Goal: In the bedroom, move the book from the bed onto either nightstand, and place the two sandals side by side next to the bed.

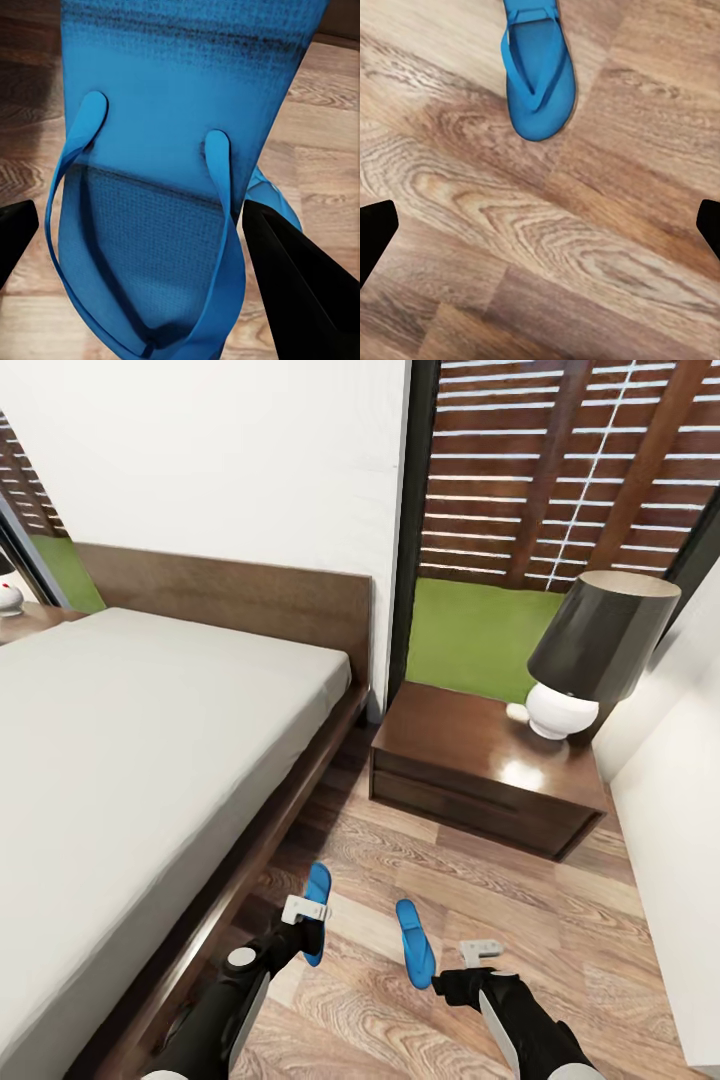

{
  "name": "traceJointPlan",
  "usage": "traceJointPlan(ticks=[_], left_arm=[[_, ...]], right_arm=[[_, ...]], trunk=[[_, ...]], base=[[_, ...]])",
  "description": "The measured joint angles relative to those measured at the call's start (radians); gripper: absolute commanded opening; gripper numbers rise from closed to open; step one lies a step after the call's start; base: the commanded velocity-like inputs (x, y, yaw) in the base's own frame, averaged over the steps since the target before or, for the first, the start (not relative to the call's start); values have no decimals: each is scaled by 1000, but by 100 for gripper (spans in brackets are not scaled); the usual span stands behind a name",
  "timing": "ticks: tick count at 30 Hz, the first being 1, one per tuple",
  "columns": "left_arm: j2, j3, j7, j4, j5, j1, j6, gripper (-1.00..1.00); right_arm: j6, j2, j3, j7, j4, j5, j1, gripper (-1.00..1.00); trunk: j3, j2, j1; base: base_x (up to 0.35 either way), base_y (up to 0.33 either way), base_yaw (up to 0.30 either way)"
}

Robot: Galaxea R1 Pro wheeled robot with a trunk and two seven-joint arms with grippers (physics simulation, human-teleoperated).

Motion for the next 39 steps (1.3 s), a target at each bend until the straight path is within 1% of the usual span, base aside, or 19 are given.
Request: traceJointPlan(ticks=[14, 27, 30, 33, 34, 35, 39], left_arm=[[-1, 0, 0, 0, 0, 0, 0, -100], [0, 3, 1, -16, 2, 0, -14, -100], [0, 4, 2, -40, 7, 0, -32, -100], [0, 5, 3, -63, 27, 0, -64, -100], [0, 6, 4, -69, 45, 0, -77, -100], [0, 6, 4, -71, 53, 0, -82, -100], [1, 6, 4, -74, 65, 0, -89, -100]], right_arm=[[0, 3, 1, 0, 0, 2, 0, 100], [0, 3, 1, 0, 0, 2, 0, 100], [0, 3, 1, 0, 0, 2, 0, 100], [0, 3, 1, 0, 0, 2, 0, 100], [0, 3, 1, 0, 0, 2, 0, 100], [0, 3, 1, 0, 0, 2, 0, 100], [0, 3, 1, 0, 0, 2, 0, 100]], trunk=[[-44, -98, 54], [-44, -98, 54], [-44, -98, 54], [-44, -98, 54], [-44, -98, 54], [-44, -98, 54], [-44, -98, 54]], base=[[0, 0, 0], [0, 0, 0], [0, 0, 0], [0, 0, 0], [0, 0, 0], [0, 0, 0], [0, 0, 0]])
